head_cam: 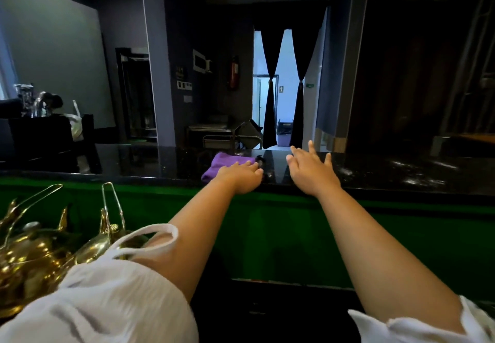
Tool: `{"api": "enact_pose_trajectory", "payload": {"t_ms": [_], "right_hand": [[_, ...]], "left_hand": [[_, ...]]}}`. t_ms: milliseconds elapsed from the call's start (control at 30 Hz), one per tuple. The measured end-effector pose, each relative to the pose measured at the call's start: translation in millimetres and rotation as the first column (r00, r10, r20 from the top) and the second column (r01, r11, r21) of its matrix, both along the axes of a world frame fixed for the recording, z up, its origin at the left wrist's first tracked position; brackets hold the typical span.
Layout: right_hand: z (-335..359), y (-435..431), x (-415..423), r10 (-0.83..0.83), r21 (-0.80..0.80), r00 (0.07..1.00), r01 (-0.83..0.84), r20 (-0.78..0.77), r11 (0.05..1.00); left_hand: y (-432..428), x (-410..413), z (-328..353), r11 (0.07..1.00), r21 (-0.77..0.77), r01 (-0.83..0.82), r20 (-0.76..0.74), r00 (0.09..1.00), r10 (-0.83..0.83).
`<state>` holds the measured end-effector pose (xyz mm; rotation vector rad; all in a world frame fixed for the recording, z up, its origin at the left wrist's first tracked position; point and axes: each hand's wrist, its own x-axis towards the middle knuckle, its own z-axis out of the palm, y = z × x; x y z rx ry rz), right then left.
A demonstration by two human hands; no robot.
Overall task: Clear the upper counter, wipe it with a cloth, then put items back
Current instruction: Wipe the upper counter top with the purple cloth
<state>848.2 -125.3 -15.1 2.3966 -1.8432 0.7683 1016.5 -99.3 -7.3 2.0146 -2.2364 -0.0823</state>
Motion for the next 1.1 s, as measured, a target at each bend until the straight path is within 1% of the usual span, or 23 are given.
{"api": "enact_pose_trajectory", "payload": {"t_ms": [100,233,300,400,500,567,633,667,733,800,867,933,1000,1100], "right_hand": [[-0.2,-0.2,0.4,-0.004,-0.004,1.0,0.004,0.014,1.0],[-1.2,-0.3,0.6,-0.008,-0.029,1.0,0.007,-0.004,1.0],[-0.7,-0.1,1.1,-0.012,-0.042,1.0,0.012,-0.02,0.999],[-1.0,-1.6,1.0,-0.019,-0.027,1.0,0.019,-0.011,0.999],[-1.4,-1.8,0.5,-0.037,-0.041,0.999,0.037,0.001,0.998],[-1.8,-0.8,0.1,-0.043,-0.043,0.999,0.043,0.002,0.998],[-2.3,0.5,-0.2,-0.041,-0.023,0.999,0.041,0.003,0.999],[-2.2,1.1,-0.7,-0.035,-0.012,0.999,0.035,0.003,0.999],[-1.9,1.7,-1.5,-0.022,0.003,1.0,0.022,-0.004,1.0],[-2.1,1.7,-1.3,-0.024,0.006,0.999,0.024,-0.023,1.0],[-2.3,0.3,-0.4,-0.034,0.011,0.999,0.034,-0.036,0.999],[-1.4,-1.7,0.7,-0.045,0.024,0.998,0.046,-0.04,0.999],[-0.9,-2.6,1.0,-0.058,0.036,0.997,0.06,-0.05,0.998],[-0.9,-3.1,0.9,-0.087,0.042,0.994,0.089,-0.059,0.995]], "left_hand": [[0.2,23.2,0.8,1.0,-0.03,0.005,-0.036,0.999,-0.006],[-5.6,59.6,-0.9,0.986,-0.045,-0.159,-0.048,0.986,0.157],[-6.3,55.1,-0.5,0.982,-0.046,-0.181,-0.029,0.983,0.18],[-7.0,23.5,1.2,0.994,-0.015,-0.108,0.029,0.994,0.109],[-1.0,-15.8,-0.9,0.999,-0.019,0.031,0.05,0.998,-0.03],[4.8,-26.8,-1.4,0.998,-0.037,0.041,0.001,0.999,-0.041],[13.5,-17.7,2.3,0.999,-0.032,0.029,-0.085,0.996,-0.032],[18.1,-8.0,3.1,0.999,-0.028,0.027,-0.101,0.994,-0.03],[21.1,17.8,2.2,0.999,-0.046,-0.019,-0.105,0.994,0.014],[20.2,42.1,0.1,0.989,-0.062,-0.133,-0.101,0.987,0.126],[15.9,50.7,-1.2,0.98,-0.057,-0.189,-0.059,0.981,0.186],[10.4,38.8,0.8,0.986,-0.04,-0.162,-0.019,0.987,0.162],[12.0,10.5,1.3,0.994,-0.039,-0.102,-0.039,0.994,0.1],[24.1,-25.3,-4.9,0.992,-0.126,0.022,-0.067,0.997,-0.031]]}}
